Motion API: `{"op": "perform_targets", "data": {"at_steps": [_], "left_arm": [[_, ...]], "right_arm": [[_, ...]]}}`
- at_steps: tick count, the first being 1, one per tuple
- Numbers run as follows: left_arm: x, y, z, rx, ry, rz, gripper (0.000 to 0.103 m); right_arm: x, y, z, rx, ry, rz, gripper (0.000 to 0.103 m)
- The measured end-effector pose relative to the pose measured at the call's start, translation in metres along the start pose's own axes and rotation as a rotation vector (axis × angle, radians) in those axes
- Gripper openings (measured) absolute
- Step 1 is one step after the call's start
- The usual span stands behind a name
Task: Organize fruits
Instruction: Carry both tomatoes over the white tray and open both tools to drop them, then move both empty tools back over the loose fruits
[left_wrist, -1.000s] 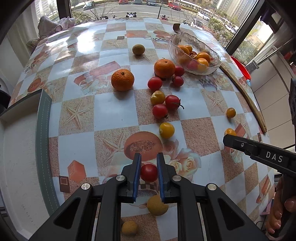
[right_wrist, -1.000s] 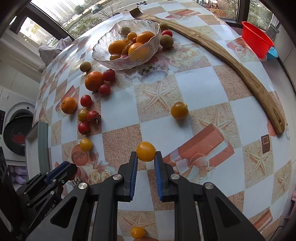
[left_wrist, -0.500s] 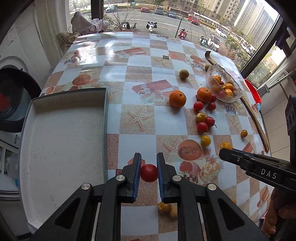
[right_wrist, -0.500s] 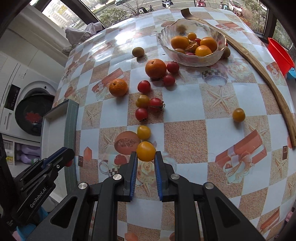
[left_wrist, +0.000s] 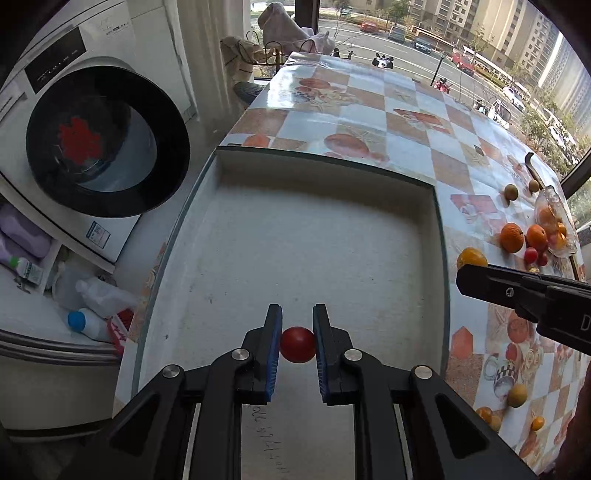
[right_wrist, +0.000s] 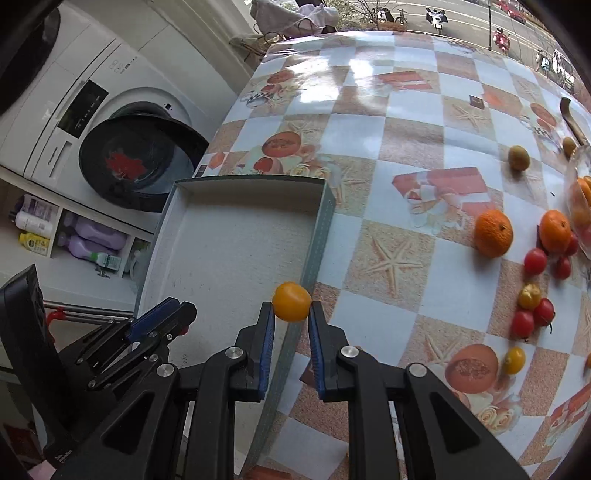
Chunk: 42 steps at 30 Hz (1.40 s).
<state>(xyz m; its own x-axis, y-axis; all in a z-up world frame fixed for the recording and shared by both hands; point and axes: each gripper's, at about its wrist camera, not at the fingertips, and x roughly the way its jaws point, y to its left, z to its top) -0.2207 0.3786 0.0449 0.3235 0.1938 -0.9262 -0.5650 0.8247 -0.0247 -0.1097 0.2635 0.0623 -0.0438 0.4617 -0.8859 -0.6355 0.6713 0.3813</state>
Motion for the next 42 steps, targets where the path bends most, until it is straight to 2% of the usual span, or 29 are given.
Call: {"op": "perform_targets", "data": {"at_steps": [6,16,17,18,19,20,21,24,26,33,38,42], "left_arm": [[0.020,0.023,-0.001,-0.007,0.018,0.043,0.018],[0.027,0.023,-0.006,0.040,0.029,0.069,0.022],[0.027,0.022,-0.006,0.049,0.022,0.090,0.035],[0.027,0.022,-0.006,0.055,0.019,0.103,0.070],[0.025,0.023,-0.007,0.055,0.001,0.107,0.084],[0.021,0.023,-0.007,0.055,-0.026,0.110,0.087],[0.020,0.023,-0.007,0.064,-0.031,0.106,0.087],[0.022,0.020,-0.007,0.087,-0.005,0.106,0.087],[0.020,0.016,-0.007,0.098,-0.002,0.100,0.087],[0.006,-0.019,-0.006,0.169,-0.011,0.078,0.087],[-0.003,-0.060,-0.006,0.263,-0.017,0.042,0.087],[-0.011,-0.092,-0.002,0.311,-0.023,0.004,0.087]], "right_arm": [[0.043,0.021,0.022,-0.036,0.054,-0.018,0.020],[0.076,0.027,0.028,-0.067,0.128,-0.071,0.022],[0.077,0.028,0.028,-0.068,0.130,-0.069,0.023],[0.077,0.028,0.028,-0.067,0.131,-0.062,0.026],[0.077,0.029,0.029,-0.064,0.129,-0.057,0.030],[0.077,0.029,0.030,-0.061,0.124,-0.059,0.045],[0.074,0.030,0.031,-0.058,0.110,-0.047,0.059],[0.061,0.032,0.033,-0.048,0.063,-0.016,0.075],[0.047,0.029,0.035,-0.024,0.024,0.004,0.081],[-0.001,-0.003,0.026,0.071,-0.068,-0.018,0.082],[-0.033,-0.056,0.004,0.186,-0.083,-0.073,0.083],[-0.056,-0.102,-0.028,0.274,-0.089,-0.127,0.083]]}}
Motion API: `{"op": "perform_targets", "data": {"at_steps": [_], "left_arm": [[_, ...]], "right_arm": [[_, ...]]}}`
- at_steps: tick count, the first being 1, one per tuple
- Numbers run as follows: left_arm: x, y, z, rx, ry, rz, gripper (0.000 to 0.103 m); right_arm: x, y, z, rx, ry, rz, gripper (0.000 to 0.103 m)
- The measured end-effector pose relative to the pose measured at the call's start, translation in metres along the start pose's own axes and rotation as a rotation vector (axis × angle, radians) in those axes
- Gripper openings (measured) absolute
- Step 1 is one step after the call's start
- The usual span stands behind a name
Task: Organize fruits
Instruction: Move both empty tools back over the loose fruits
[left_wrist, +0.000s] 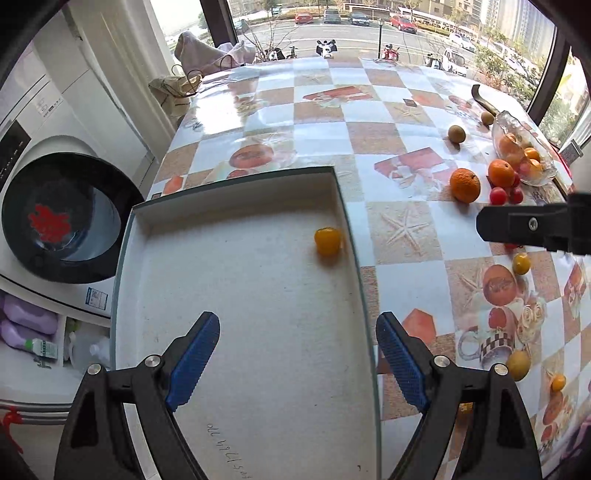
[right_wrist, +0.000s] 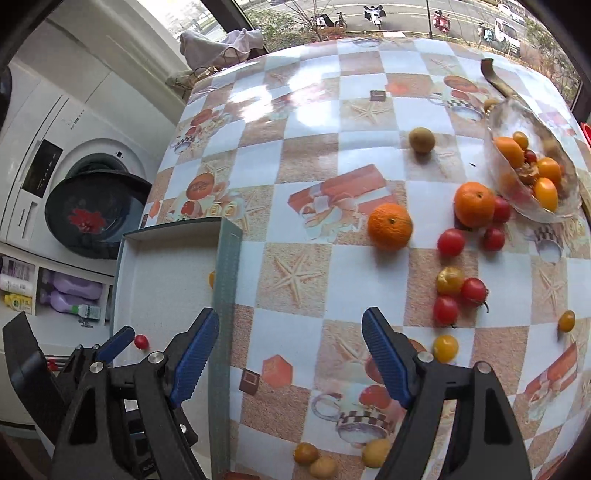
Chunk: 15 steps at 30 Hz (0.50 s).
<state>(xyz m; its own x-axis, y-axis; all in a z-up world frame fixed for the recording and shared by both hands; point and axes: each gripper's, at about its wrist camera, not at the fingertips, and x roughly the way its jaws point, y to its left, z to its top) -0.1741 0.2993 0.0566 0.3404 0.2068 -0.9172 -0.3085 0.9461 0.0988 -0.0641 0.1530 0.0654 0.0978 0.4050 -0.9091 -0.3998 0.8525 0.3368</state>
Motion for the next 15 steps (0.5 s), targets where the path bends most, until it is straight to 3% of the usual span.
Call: {"op": "perform_targets", "data": {"at_steps": [9,15], "left_arm": [[-0.007,-0.071,0.019,0.089,-0.003,-0.090,0.087],[-0.003,-0.122,0.021,0.133,0.013,-0.149,0.087]], "right_arm": [[-0.026,-0.108,-0.043,0.155,0.014,-0.152,0.082],[-0.037,-0.158,-0.056,0.229,0.014,-0.215,0.083]]}}
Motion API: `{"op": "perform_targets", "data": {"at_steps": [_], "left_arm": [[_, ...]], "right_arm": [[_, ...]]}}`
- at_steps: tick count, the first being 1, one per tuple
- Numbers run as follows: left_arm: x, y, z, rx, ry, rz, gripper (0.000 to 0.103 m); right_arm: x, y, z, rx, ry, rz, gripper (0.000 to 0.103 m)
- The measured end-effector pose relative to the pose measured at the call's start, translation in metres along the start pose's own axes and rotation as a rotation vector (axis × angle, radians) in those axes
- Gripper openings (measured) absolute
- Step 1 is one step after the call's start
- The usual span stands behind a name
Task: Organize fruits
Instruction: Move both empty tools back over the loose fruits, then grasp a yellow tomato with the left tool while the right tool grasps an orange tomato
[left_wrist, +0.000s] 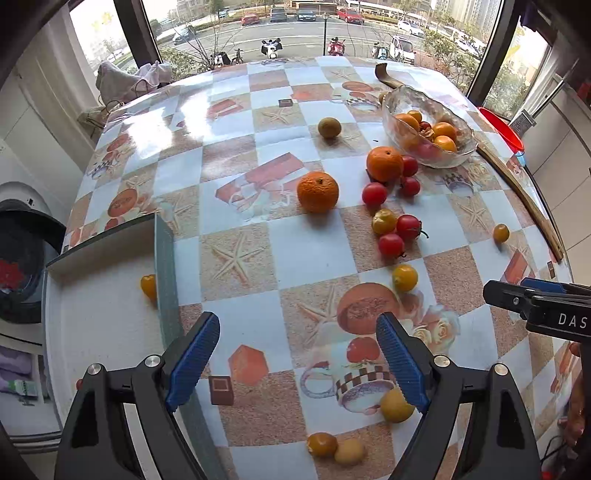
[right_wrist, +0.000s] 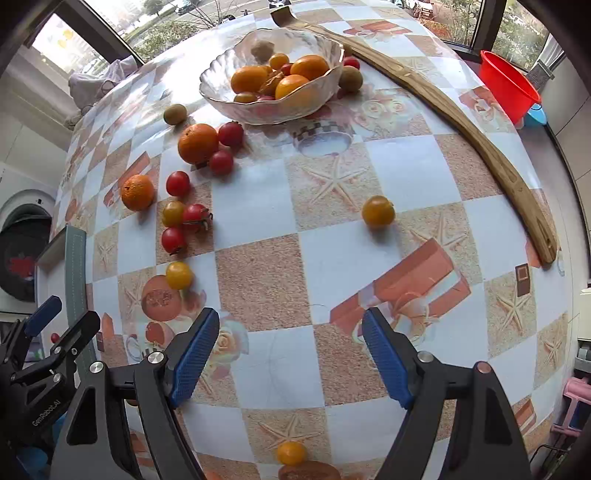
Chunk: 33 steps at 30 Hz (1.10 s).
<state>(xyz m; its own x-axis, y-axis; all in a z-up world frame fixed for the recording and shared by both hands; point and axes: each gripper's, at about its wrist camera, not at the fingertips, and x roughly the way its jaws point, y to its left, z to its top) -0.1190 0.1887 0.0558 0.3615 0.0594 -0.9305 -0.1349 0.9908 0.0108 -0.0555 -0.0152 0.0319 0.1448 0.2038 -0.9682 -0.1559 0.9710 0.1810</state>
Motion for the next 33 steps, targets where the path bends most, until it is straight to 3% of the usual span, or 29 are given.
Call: {"op": "perform_targets", "data": {"at_steps": [6,14,16,17,22,25,27,29,33], "left_arm": [[0.022,-0.035,0.010,-0.006,0.022,-0.029,0.087],[0.050,-0.051,0.017,-0.055,0.052,-0.027,0.087],[0.052,-0.053,0.017,-0.060,0.050,-0.020,0.083],[0.054,-0.054,0.017,-0.059,0.059,-0.014,0.073],[0.056,-0.060,0.020,-0.061,0.055,0.000,0.065],[0.054,-0.065,0.021,-0.057,0.050,-0.004,0.045],[0.053,-0.068,0.023,-0.053,0.047,-0.006,0.022],[0.052,-0.066,0.022,-0.067,0.048,-0.026,0.022],[0.040,-0.055,0.019,-0.108,0.040,-0.093,0.022]], "right_arm": [[0.003,-0.027,0.008,0.019,-0.016,-0.020,0.082],[0.016,-0.034,0.027,-0.020,-0.038,-0.042,0.082],[0.017,-0.030,0.032,-0.043,-0.054,-0.051,0.082],[0.018,-0.029,0.034,-0.054,-0.059,-0.054,0.082],[0.020,-0.015,0.042,-0.100,-0.087,-0.094,0.067],[0.021,-0.010,0.046,-0.121,-0.098,-0.113,0.050],[0.020,-0.010,0.048,-0.131,-0.105,-0.115,0.030],[0.019,-0.016,0.049,-0.109,-0.104,-0.090,0.023],[0.013,-0.027,0.045,-0.060,-0.093,-0.019,0.023]]}}
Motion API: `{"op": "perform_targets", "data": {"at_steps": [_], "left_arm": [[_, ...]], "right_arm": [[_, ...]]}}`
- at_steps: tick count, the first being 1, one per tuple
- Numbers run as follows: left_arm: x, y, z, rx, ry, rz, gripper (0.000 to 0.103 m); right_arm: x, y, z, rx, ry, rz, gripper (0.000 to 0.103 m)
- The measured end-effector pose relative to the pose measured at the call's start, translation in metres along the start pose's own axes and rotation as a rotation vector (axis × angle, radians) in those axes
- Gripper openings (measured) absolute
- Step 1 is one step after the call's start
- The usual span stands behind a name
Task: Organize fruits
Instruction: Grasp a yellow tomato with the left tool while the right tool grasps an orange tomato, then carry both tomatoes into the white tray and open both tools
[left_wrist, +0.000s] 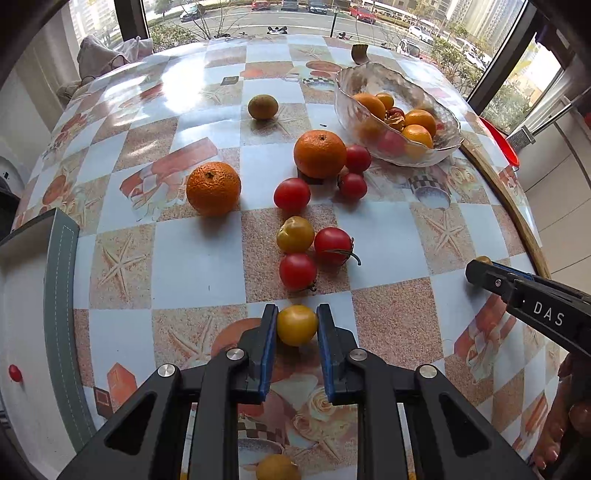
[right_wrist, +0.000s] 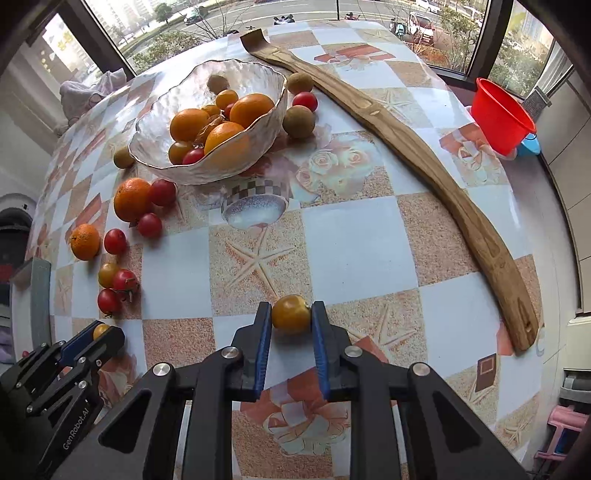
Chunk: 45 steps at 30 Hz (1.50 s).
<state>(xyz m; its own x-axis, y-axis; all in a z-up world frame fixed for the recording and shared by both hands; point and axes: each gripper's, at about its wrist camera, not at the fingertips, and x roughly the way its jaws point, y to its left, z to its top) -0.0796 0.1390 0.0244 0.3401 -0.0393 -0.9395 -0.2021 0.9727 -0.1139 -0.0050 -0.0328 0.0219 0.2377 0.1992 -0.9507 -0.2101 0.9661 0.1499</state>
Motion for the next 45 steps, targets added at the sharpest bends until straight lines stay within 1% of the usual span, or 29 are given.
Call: {"op": "perform_targets", "data": {"at_steps": [4,11,16,21,25,31,40,45], "left_arm": [[-0.015,0.007,-0.004,0.000,-0.012,-0.021,0.022],[-0.034,0.019,-0.009,0.000,-0.030,-0.024,0.022],[-0.049,0.034,-0.013,-0.017,-0.055,-0.021,0.022],[-0.063,0.058,-0.020,-0.056,-0.075,0.000,0.022],[-0.074,0.082,-0.029,-0.097,-0.085,0.025,0.022],[-0.088,0.126,-0.047,-0.168,-0.100,0.080,0.022],[-0.101,0.207,-0.084,-0.326,-0.106,0.178,0.022],[-0.100,0.243,-0.107,-0.389,-0.086,0.233,0.023]], "right_arm": [[-0.005,-0.003,-0.009,0.020,0.017,0.039,0.023],[-0.017,0.004,-0.024,0.021,0.027,0.076,0.023],[-0.023,0.022,-0.027,-0.007,0.033,0.094,0.023],[-0.028,0.049,-0.031,-0.050,0.039,0.127,0.023],[-0.028,0.079,-0.034,-0.098,0.048,0.158,0.023],[-0.026,0.135,-0.036,-0.197,0.065,0.207,0.023],[-0.023,0.236,-0.045,-0.365,0.097,0.287,0.023],[-0.015,0.292,-0.054,-0.459,0.121,0.329,0.023]]}}
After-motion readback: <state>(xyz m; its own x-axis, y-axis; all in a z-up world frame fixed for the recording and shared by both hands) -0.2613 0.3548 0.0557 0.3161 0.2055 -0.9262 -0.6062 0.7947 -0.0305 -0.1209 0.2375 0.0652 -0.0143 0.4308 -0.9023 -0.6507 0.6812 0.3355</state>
